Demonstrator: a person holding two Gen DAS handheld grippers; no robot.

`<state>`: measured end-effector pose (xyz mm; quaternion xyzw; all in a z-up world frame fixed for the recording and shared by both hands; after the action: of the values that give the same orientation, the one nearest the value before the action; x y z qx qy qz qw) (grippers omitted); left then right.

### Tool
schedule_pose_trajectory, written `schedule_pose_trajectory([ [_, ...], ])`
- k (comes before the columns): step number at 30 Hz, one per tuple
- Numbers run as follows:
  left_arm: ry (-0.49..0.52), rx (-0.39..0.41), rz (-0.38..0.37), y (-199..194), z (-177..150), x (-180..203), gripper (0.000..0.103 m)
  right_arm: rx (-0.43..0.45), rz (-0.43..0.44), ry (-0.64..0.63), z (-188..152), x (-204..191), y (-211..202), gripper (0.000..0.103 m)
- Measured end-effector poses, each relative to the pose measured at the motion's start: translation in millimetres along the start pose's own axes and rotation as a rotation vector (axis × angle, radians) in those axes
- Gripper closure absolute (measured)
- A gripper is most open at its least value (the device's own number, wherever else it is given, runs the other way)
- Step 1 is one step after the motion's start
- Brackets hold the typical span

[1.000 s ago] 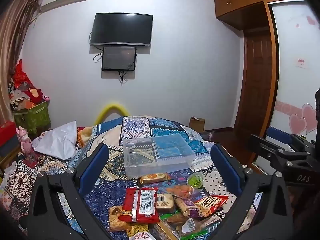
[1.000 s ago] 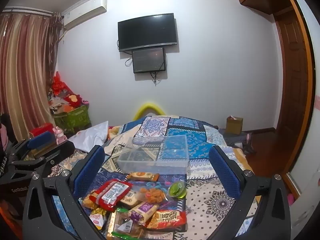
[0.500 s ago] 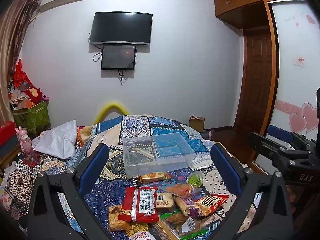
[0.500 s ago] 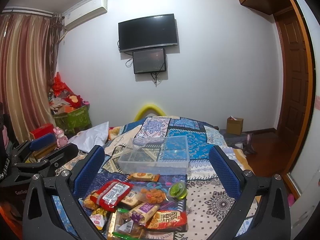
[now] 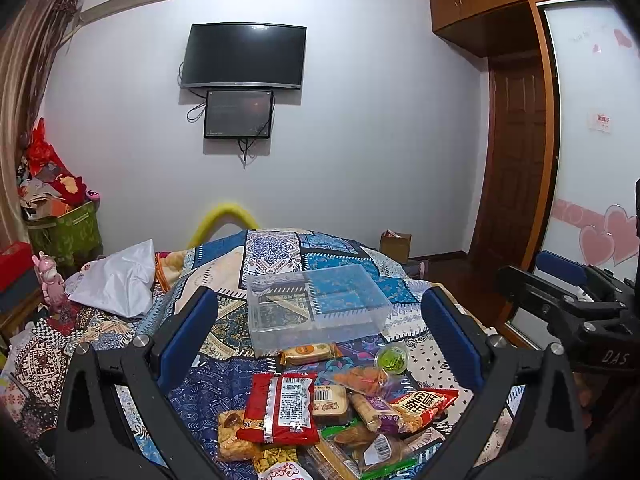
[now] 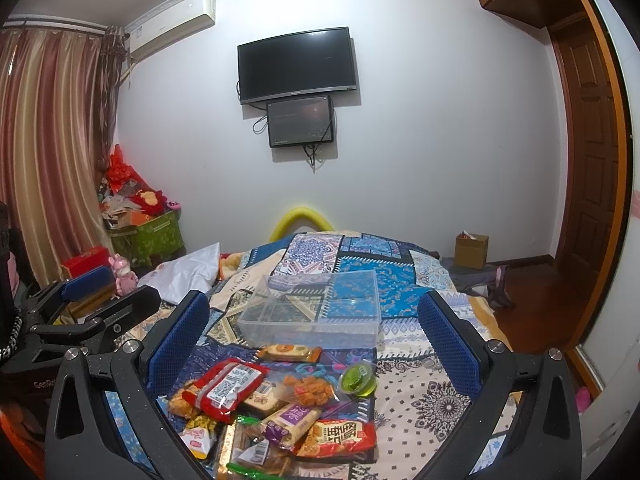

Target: Organize snacks

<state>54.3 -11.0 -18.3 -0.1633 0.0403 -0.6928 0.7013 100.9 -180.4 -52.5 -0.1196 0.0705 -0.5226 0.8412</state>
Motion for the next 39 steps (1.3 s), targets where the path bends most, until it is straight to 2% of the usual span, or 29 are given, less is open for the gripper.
schedule_pose_trajectory([
  [39, -0.005, -0.003, 0.01, 1.2, 1.0, -2.3, 0.0, -0.004, 0.016, 0.013, -3.6, 1.2, 1.3, 0.0],
])
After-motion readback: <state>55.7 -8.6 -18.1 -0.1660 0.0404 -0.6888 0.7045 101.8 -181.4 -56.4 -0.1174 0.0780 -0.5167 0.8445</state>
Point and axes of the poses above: each gripper's, at about its wrist camera, not at the fingertips, and y roughly the way its jaws point, x to its right, z to its top, the point moved 5 cm from there along y, roughly the way its jaws point, and after that the axes turned 6 degrees about -y, right-handed, at the moved point
